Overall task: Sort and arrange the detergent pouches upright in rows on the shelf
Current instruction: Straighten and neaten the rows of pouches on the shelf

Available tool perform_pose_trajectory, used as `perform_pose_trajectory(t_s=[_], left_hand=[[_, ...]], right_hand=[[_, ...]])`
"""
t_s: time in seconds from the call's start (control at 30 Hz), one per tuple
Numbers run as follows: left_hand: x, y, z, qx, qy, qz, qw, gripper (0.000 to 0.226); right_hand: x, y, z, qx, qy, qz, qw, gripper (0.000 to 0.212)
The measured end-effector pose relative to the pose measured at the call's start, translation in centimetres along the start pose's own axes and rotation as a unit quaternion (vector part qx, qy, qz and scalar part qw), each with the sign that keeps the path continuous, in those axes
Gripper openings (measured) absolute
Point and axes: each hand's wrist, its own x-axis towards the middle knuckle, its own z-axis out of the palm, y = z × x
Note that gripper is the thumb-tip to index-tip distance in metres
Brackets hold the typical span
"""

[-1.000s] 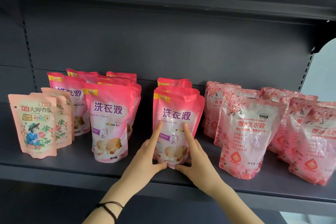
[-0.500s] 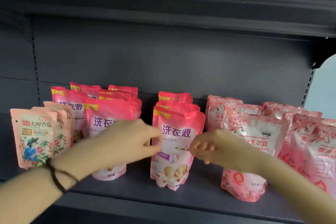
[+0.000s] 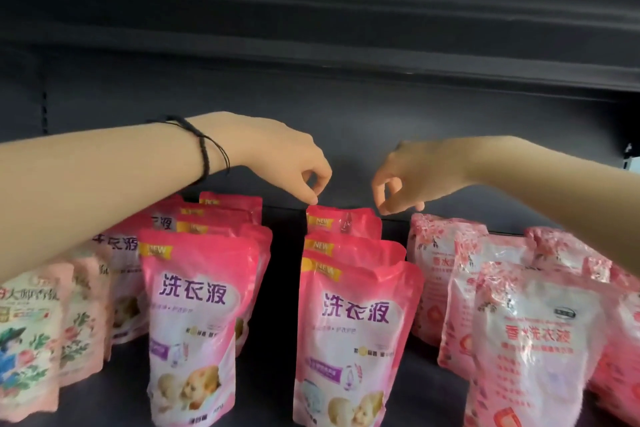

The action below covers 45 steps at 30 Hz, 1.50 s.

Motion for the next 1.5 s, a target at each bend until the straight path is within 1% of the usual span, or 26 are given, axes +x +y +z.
perform_pose_trajectory(t_s=[0.13, 0.23, 0.4, 0.47, 0.53, 0.6, 0.7, 0.77, 0.87, 0.9, 0.97, 1.0, 1.03, 1.07, 1.13, 1.17, 1.2, 1.23, 1.27, 1.3, 1.33, 1.4, 1.43, 1.5], left_hand=[[3.7, -1.6, 3.3, -0.042, -0.007, 0.043, 0.998, 0.021], [6.1, -1.6, 6.0, -0.139, -0.034, 0.063, 0.988, 0.024], [9.2, -1.1, 10.0, -0.330, -0.040, 0.068, 0.941, 0.027], [9.9, -1.0, 11.0, -0.389, -0.055, 0.056, 0.918, 0.026], [10.3, -0.9, 11.9, -0.422, -0.084, 0.046, 0.901, 0.026], [10.5, -0.9, 12.5, -0.426, -0.097, 0.055, 0.898, 0.025], [10.7, -0.8, 12.8, -0.433, -0.092, 0.065, 0.894, 0.024], [10.8, -0.7, 12.9, -0.427, -0.089, 0.064, 0.898, 0.021], [10.7, 0.0, 13.1, -0.402, -0.094, 0.065, 0.908, 0.014], [10.6, 0.3, 13.1, -0.391, -0.090, 0.069, 0.913, 0.013], [10.1, 0.6, 12.6, -0.365, -0.073, 0.074, 0.925, 0.014], [9.9, 0.4, 12.1, -0.349, -0.063, 0.073, 0.932, 0.015], [9.7, 0.1, 11.5, -0.332, -0.049, 0.067, 0.940, 0.017], [9.5, -0.4, 10.8, -0.315, -0.031, 0.056, 0.947, 0.020], [9.3, -1.6, 9.3, -0.318, 0.022, 0.015, 0.948, 0.021], [9.1, -2.2, 8.7, -0.352, 0.054, -0.015, 0.934, 0.020], [8.9, -2.8, 8.0, -0.406, 0.093, -0.046, 0.908, 0.020], [8.7, -3.3, 7.4, -0.468, 0.134, -0.075, 0.870, 0.020], [8.5, -3.7, 6.9, -0.526, 0.173, -0.097, 0.827, 0.019], [8.2, -4.0, 6.4, -0.563, 0.204, -0.112, 0.793, 0.019], [8.1, -4.2, 6.0, -0.583, 0.231, -0.124, 0.769, 0.018], [7.8, -4.2, 5.3, -0.615, 0.269, -0.139, 0.728, 0.017], [7.6, -4.2, 5.1, -0.635, 0.281, -0.148, 0.704, 0.016], [6.9, -4.1, 4.7, -0.680, 0.295, -0.162, 0.651, 0.016]], right_hand=[[3.6, 0.4, 1.0, 0.011, -0.033, 0.005, 0.999, 0.016], [5.8, 0.7, 2.6, 0.046, -0.056, 0.005, 0.997, 0.021], [8.2, 2.6, 6.6, 0.135, -0.099, 0.018, 0.986, 0.026], [8.7, 3.7, 7.9, 0.164, -0.100, 0.024, 0.981, 0.027], [8.8, 4.5, 8.8, 0.198, -0.092, 0.025, 0.975, 0.026], [8.9, 4.9, 9.2, 0.217, -0.080, 0.022, 0.973, 0.023], [8.8, 4.9, 9.6, 0.206, -0.069, 0.026, 0.976, 0.021], [8.9, 4.6, 9.9, 0.168, -0.069, 0.027, 0.983, 0.017], [9.1, 3.7, 10.5, 0.074, -0.075, 0.017, 0.994, 0.012], [9.1, 3.4, 10.6, 0.049, -0.070, 0.017, 0.996, 0.014], [9.0, 3.1, 10.3, 0.051, -0.059, 0.029, 0.997, 0.024], [8.9, 3.2, 9.9, 0.060, -0.047, 0.035, 0.996, 0.024], [8.7, 3.4, 9.3, 0.061, -0.030, 0.039, 0.997, 0.018], [8.6, 3.7, 8.7, 0.056, -0.005, 0.043, 0.997, 0.011], [8.2, 4.8, 7.1, 0.083, 0.064, 0.068, 0.992, 0.010], [7.9, 5.5, 6.3, 0.136, 0.105, 0.085, 0.981, 0.014], [7.8, 6.1, 5.6, 0.221, 0.147, 0.096, 0.960, 0.017], [7.6, 6.6, 4.9, 0.321, 0.186, 0.093, 0.924, 0.019], [7.6, 6.9, 4.4, 0.415, 0.215, 0.083, 0.880, 0.018], [7.7, 6.9, 4.0, 0.493, 0.231, 0.072, 0.836, 0.018], [8.0, 6.8, 3.7, 0.561, 0.236, 0.061, 0.791, 0.018], [8.8, 5.8, 3.3, 0.668, 0.239, 0.046, 0.703, 0.019], [9.2, 5.2, 3.0, 0.701, 0.247, 0.043, 0.667, 0.019], [9.8, 3.9, 2.2, 0.735, 0.277, 0.045, 0.617, 0.018]])
